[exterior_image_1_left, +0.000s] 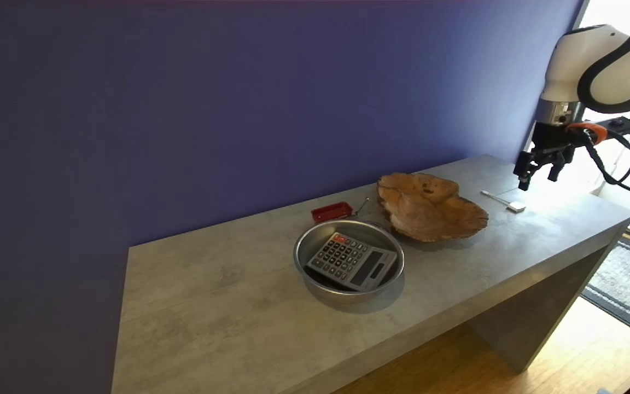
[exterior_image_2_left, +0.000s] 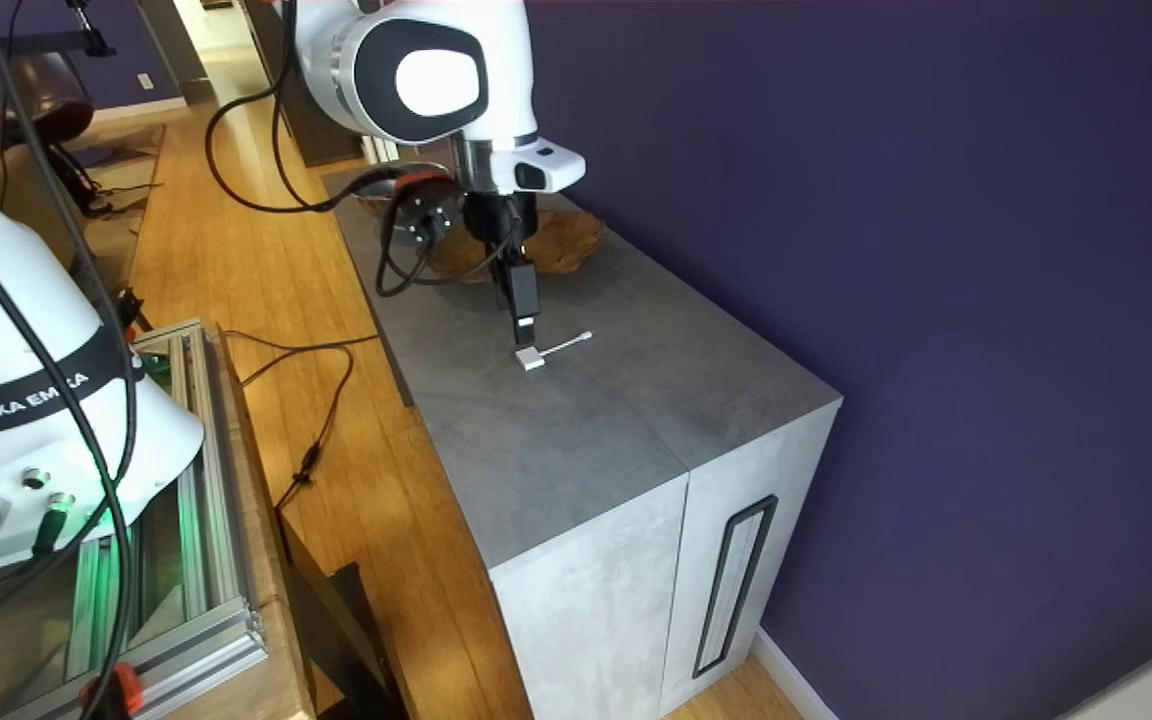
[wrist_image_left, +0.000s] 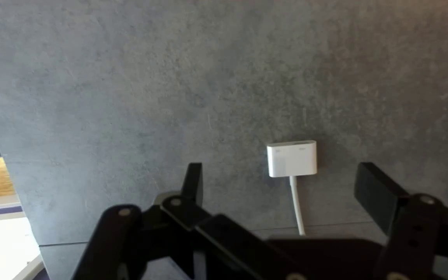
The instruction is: Put the white cable inside the wooden plate
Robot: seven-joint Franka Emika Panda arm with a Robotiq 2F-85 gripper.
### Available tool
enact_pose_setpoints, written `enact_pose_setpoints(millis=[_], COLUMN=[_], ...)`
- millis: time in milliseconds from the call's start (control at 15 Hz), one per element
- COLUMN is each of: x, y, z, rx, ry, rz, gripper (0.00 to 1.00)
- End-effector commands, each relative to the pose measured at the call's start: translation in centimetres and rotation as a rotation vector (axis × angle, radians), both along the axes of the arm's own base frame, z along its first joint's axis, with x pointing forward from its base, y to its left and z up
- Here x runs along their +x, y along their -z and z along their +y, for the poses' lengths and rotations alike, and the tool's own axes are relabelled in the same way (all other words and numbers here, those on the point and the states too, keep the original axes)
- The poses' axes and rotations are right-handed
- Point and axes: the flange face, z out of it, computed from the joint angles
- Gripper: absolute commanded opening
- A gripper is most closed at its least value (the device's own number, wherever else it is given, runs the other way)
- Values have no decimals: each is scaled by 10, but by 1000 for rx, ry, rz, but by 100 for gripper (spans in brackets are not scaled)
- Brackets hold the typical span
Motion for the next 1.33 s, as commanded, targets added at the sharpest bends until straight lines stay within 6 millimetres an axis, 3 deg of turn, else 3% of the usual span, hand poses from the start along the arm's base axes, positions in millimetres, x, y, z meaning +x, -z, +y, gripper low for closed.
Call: enact_pose_setpoints(millis=[0,533,733,1067,1267], x=[6,31,38,45,50], y=[16,39,47,54,54], z=[18,29,27,18,6], rx=[28,5,20,76,129], ry=[14,-16,-37,-75,-80], rz=[-17,-72,-61,-55,-59], gripper=[100,90,81,72,60])
